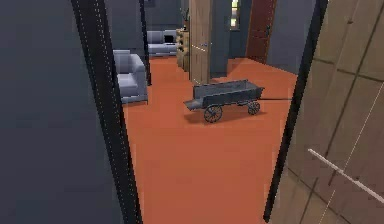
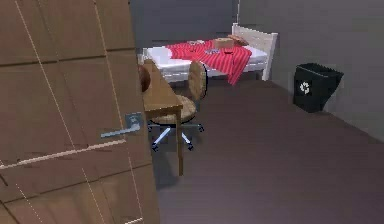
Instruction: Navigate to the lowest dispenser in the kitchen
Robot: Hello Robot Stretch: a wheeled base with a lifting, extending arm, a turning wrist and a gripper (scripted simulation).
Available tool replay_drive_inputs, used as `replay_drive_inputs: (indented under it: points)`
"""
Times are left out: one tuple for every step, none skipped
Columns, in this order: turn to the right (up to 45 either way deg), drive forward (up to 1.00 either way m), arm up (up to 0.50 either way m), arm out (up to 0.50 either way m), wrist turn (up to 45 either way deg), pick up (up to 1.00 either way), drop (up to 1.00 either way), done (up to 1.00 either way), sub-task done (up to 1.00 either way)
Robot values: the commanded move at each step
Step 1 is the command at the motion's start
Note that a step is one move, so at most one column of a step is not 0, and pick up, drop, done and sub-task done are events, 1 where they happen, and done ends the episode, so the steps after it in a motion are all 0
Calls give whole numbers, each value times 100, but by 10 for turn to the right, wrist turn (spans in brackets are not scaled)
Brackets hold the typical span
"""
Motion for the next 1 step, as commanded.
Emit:
replay_drive_inputs:
  points:
    - [0, 60, 0, 0, 0, 0, 0, 0, 0]
